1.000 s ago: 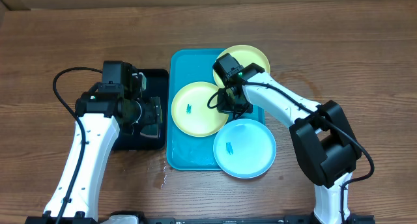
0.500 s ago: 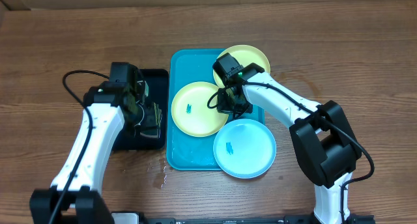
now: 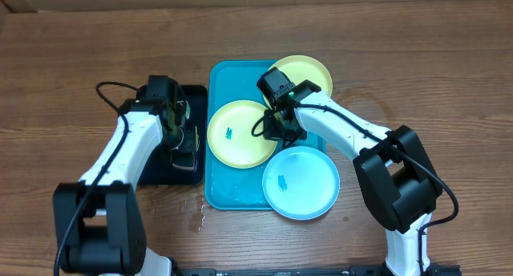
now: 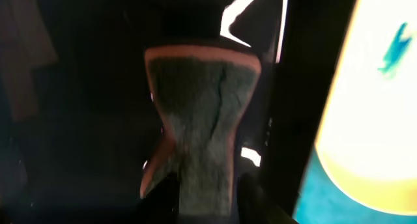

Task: Clean dirty plates on tray and stack at the side
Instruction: 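Lift the green sponge with the left gripper out of the black tray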

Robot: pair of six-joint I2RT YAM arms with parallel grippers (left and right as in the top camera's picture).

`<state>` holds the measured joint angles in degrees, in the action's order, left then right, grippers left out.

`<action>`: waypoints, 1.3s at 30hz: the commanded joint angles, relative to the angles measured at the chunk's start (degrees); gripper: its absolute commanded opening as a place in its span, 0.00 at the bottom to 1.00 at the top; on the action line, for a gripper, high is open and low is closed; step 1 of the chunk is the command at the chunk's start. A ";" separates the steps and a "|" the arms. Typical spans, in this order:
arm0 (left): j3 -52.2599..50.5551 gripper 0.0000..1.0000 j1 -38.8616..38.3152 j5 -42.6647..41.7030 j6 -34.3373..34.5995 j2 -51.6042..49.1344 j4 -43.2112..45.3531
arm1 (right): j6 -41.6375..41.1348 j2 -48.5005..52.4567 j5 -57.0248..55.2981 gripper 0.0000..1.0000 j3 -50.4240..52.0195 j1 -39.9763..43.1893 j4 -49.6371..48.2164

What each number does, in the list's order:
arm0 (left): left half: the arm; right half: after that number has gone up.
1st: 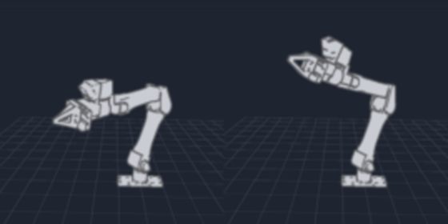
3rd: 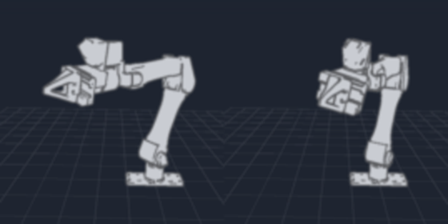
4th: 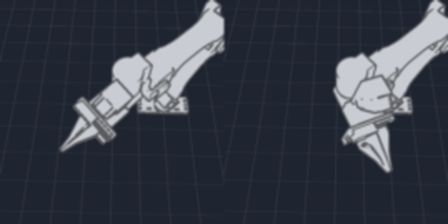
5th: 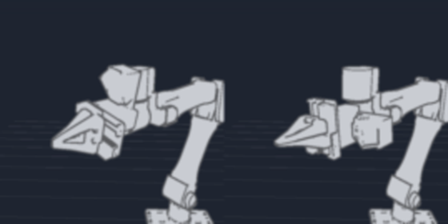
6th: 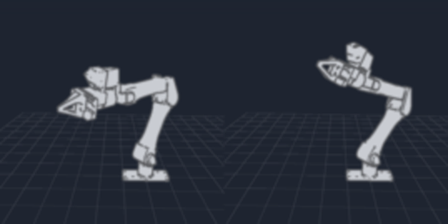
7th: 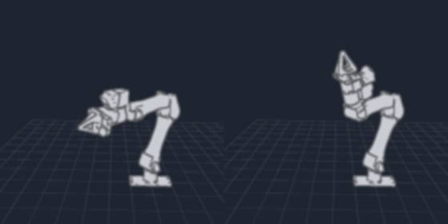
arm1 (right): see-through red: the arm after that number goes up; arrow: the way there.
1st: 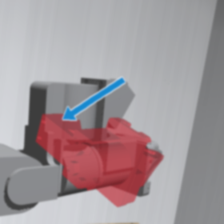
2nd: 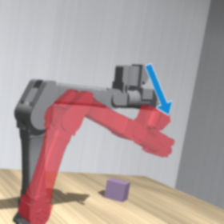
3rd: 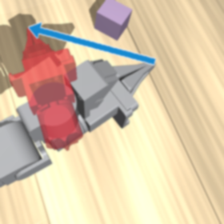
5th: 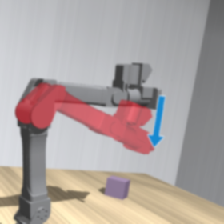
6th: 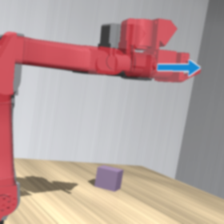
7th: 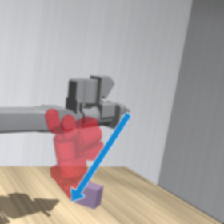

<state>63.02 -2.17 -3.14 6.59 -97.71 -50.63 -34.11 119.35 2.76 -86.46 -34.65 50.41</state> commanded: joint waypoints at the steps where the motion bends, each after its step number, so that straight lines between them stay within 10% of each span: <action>1: -0.35 0.31 -0.11 0.79 -3.21 -1.97 1.25 | -0.04 -0.39 -0.13 0.04 -1.27 -0.55 -0.70; 39: -4.28 0.33 -0.11 2.12 -3.56 -2.32 7.28 | -0.02 -0.39 -0.15 0.04 -1.27 -0.55 -0.68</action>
<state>60.18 -2.17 -1.21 2.81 -99.53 -44.07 -34.09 119.35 2.55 -86.46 -34.65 50.19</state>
